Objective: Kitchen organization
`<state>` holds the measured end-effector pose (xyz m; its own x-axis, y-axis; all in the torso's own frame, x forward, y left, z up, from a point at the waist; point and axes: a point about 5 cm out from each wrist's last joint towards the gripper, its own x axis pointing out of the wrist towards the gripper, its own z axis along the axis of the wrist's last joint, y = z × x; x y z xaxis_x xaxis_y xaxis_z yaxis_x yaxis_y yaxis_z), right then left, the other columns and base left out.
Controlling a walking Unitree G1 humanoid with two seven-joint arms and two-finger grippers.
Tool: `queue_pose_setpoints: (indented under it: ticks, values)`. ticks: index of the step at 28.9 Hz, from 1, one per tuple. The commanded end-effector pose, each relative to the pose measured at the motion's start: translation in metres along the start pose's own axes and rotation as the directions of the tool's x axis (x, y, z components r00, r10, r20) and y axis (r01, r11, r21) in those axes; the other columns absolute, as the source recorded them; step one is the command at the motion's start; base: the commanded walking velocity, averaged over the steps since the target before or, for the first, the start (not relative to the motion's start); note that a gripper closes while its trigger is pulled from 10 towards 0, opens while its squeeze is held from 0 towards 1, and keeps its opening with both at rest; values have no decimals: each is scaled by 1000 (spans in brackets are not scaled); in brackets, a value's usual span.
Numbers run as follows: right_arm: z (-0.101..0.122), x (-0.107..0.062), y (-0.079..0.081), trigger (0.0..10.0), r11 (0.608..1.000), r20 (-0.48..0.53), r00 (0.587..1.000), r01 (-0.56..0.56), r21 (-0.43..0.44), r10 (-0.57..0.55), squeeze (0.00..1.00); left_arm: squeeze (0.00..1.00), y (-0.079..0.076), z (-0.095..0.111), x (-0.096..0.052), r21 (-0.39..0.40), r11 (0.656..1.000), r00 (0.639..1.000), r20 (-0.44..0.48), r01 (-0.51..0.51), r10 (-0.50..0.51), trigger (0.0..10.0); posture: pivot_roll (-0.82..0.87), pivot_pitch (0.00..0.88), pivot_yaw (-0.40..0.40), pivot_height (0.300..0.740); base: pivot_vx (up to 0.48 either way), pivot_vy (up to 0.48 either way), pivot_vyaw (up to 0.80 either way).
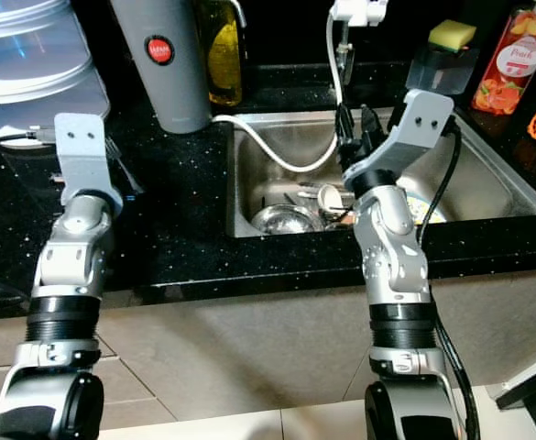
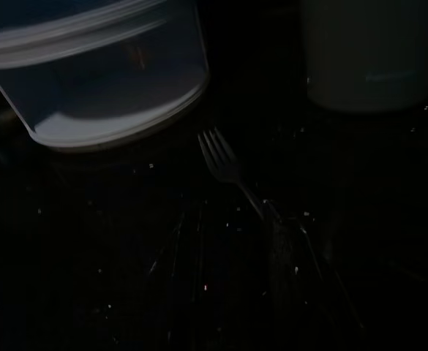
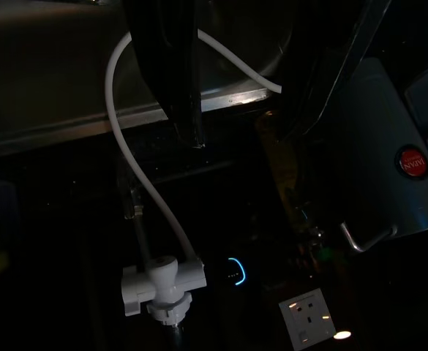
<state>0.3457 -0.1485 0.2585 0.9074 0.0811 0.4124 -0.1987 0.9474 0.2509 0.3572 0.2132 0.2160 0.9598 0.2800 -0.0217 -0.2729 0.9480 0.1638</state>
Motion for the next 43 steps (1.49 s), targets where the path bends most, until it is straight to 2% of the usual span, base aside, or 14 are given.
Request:
queue_pose_setpoints:
  ticks: [1, 5, 6, 7, 8, 17, 18, 32, 35, 36, 37, 39, 41, 43]
  values:
    - [4, 2, -1, 10000, 1000, 15, 1000, -3, -8, 3, 0, 0, 8, -3, 4, 7, 1000, 999, -37, -13, 14, 10000, 148, 0, 19, 740, 0, 0, 0]
    - [5, 5, 1, 10000, 1000, 20, 1000, -9, -8, 9, 0, 0, 15, -4, 15, -49, 999, 997, -82, -11, 7, 10000, 161, 0, 5, 740, 0, 0, 0]
    - [5, 6, 1, 10000, 1000, 19, 1000, -10, -9, 11, 0, 463, 17, -3, 21, -66, 998, 996, -91, -12, 6, 10000, 164, 0, 2, 740, 0, 0, 0]
    - [5, 6, 1, 10000, 1000, 19, 1000, -10, -9, 11, 0, 463, 17, -3, 21, -66, 998, 996, -91, -12, 6, 10000, 164, 0, 2, 740, 0, 0, 0]
    - [5, 6, 2, 10000, 1000, 18, 1000, -13, -9, 13, 0, 1000, 17, -2, 25, -80, 997, 995, -98, -11, 4, 10000, 164, 0, 2, 740, 0, 0, 0]
    - [27, 2, -11, 10000, 995, 64, 998, 16, -99, -10, 0, 1000, 21, 8, 47, -134, 991, 992, -126, -22, 5, 10000, 137, 51, 1, 740, 0, 0, 0]
    - [38, 0, -18, 10000, 991, 87, 996, 32, -132, -21, 0, 0, 19, 8, 50, -142, 990, 990, -137, -4, -16, 10000, 125, 68, 7, 740, 0, 0, 0]
    - [58, -23, -36, 10000, 973, 96, 991, 111, -205, -93, 0, 0, 22, 17, 60, -36, 999, 991, -133, 25, -29, 10000, 68, 185, 65, 740, 0, 0, 0]
    - [58, -28, -37, 10000, 971, 86, 991, 122, -207, -106, 0, 0, 23, 11, 59, -69, 998, 984, -178, 10, -22, 9882, 62, 197, 83, 740, 0, 0, 0]
    - [57, -30, -38, 10000, 970, 83, 990, 125, -208, -110, 0, 0, 23, 5, 59, -91, 996, 977, -210, 4, -23, 9137, 62, 200, 90, 740, 0, 0, 0]
    - [57, -31, -38, 10000, 969, 80, 990, 129, -211, -115, 0, 0, 22, -2, 57, -103, 995, 970, -242, -2, -24, 4745, 61, 197, 94, 740, 0, 0, 0]
    - [57, -33, -39, 10000, 968, 77, 990, 133, -213, -119, 0, 0, 21, -9, 56, -122, 992, 962, -270, 0, -33, 3725, 60, 200, 99, 740, 0, 0, 0]
    - [59, -36, -43, 10000, 964, 76, 988, 148, -219, -134, 0, 0, 18, -26, 52, -176, 984, 942, -331, -6, -53, 941, 46, 201, 111, 740, 0, 0, 0]
    - [60, -38, -45, 10000, 963, 75, 987, 153, -222, -140, 0, 0, 17, -32, 50, -198, 980, 935, -348, -6, -65, 235, 44, 200, 106, 740, 0, 0, 0]
